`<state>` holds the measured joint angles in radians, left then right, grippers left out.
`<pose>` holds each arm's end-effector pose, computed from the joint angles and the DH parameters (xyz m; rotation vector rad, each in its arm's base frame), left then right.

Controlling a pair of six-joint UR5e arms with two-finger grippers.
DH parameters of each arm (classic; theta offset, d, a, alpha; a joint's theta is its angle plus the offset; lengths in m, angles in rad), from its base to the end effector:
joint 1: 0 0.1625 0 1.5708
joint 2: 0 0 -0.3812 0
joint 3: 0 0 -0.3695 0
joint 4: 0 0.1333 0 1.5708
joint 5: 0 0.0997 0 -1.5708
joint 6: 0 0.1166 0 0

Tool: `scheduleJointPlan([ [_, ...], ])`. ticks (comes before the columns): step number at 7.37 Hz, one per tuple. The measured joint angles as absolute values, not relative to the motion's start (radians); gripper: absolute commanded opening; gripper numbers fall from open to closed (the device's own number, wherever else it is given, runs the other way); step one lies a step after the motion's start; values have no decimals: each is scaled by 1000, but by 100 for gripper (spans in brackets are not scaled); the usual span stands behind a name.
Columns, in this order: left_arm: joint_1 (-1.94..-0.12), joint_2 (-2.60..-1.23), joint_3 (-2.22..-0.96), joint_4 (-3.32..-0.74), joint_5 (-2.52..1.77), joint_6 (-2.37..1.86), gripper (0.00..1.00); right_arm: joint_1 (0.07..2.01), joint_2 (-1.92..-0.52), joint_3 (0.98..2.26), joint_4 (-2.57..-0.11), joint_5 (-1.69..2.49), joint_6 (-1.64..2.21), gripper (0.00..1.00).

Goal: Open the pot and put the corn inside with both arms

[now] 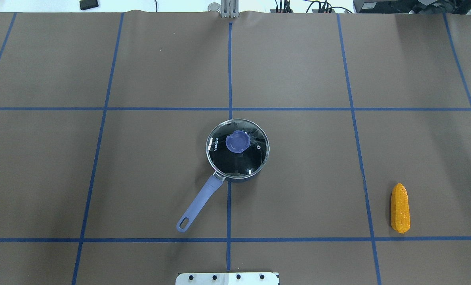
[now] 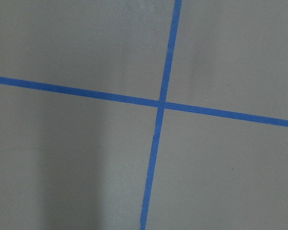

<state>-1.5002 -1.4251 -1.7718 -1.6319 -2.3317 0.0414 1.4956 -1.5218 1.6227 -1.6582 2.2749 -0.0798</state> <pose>-0.0230 -0.4251 0.5915 0.0997 0.7623 0.1507 0.0211 -0.4901 0.5935 0.0146 -0.7048 -0.1533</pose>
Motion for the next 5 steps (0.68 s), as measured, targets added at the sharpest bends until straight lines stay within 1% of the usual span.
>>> scheduleJointPlan([
  [3,-1500,-1426,-1777,-1631,-2331,40,98,1496,-1522,1621,-1653,2275,-79,100],
  [5,-1500,-1431,-1779,-1639,-2331,39,98,1496,-1542,1606,-1551,2274,-76,100],
])
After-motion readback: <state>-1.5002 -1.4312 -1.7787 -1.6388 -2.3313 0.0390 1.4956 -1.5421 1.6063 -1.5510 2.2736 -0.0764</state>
